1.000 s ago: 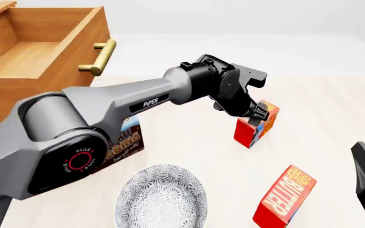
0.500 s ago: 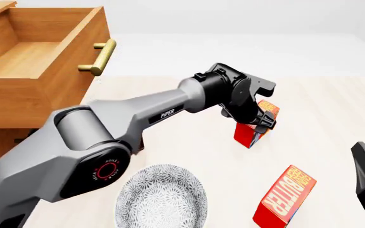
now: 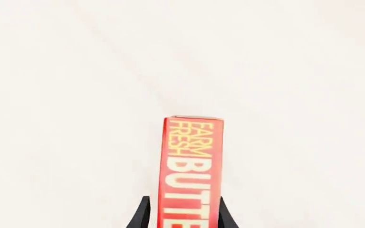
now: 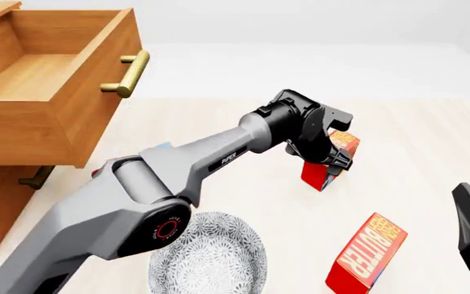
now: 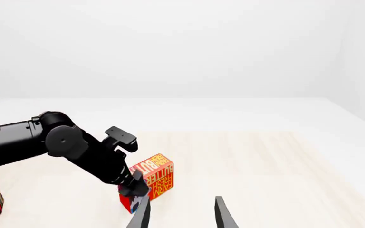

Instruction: Put the butter at the front in the top drawer of the cabinet and close it.

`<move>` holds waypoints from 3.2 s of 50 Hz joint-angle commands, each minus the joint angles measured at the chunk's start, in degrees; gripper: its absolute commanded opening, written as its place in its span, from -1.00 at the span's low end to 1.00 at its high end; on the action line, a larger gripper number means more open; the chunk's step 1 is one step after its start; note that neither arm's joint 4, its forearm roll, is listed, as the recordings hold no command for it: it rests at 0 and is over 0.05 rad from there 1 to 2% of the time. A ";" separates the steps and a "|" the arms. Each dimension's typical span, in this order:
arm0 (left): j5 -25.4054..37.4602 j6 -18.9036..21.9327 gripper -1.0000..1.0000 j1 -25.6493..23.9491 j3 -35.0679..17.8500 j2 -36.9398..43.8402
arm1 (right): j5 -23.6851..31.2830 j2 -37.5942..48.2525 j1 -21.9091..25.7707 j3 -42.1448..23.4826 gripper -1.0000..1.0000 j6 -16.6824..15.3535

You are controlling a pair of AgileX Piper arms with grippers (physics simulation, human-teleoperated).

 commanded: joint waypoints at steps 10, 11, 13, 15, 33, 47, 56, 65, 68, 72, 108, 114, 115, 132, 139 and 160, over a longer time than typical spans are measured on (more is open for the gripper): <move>7.97 -1.12 -1.00 -1.23 -18.01 11.05 | 0.01 -0.07 0.00 0.05 1.00 -0.04; 7.02 -1.39 -1.00 -1.49 -16.70 10.23 | 0.00 -0.07 0.00 0.05 1.00 -0.04; 5.47 -1.29 -1.00 -1.52 -13.41 8.49 | 0.00 -0.07 0.01 0.05 1.00 -0.04; 3.72 -1.42 -1.00 -1.62 -9.90 6.46 | 0.01 -0.07 0.01 0.05 1.00 -0.04; -3.76 -0.58 -1.00 -0.66 13.41 -15.44 | 0.01 -0.07 0.00 0.05 1.00 -0.05; -1.18 0.41 -1.00 0.52 16.39 -23.44 | 0.00 -0.07 0.00 0.05 1.00 -0.04; 1.41 1.35 -1.00 2.15 17.56 -27.59 | 0.01 -0.06 0.00 0.05 1.00 -0.03; 5.77 3.36 -1.00 6.46 17.90 -33.97 | 0.00 -0.07 0.02 0.05 1.00 -0.05; 6.83 3.41 -1.00 6.70 17.80 -35.08 | 0.00 -0.08 0.01 0.05 1.00 -0.04; 9.10 3.57 -1.00 8.01 16.98 -37.25 | 0.00 -0.07 0.00 0.05 1.00 -0.04; 18.37 8.04 -1.00 21.97 26.33 -57.46 | 0.01 -0.07 0.01 0.05 1.00 -0.04; 18.38 8.93 -1.00 24.57 28.24 -59.10 | 0.01 -0.07 -0.01 0.05 1.00 -0.05; 18.38 8.87 -1.00 24.97 28.73 -59.40 | 0.01 -0.06 0.00 0.05 1.00 -0.03; 18.39 11.95 -1.00 34.24 34.11 -63.95 | 0.01 -0.06 0.01 0.05 1.00 -0.05; 18.39 12.29 -1.00 37.07 35.80 -66.16 | 0.01 -0.07 0.00 0.05 1.00 -0.04; 18.39 10.44 -1.00 45.63 39.83 -69.80 | 0.00 -0.09 0.01 0.05 1.00 -0.04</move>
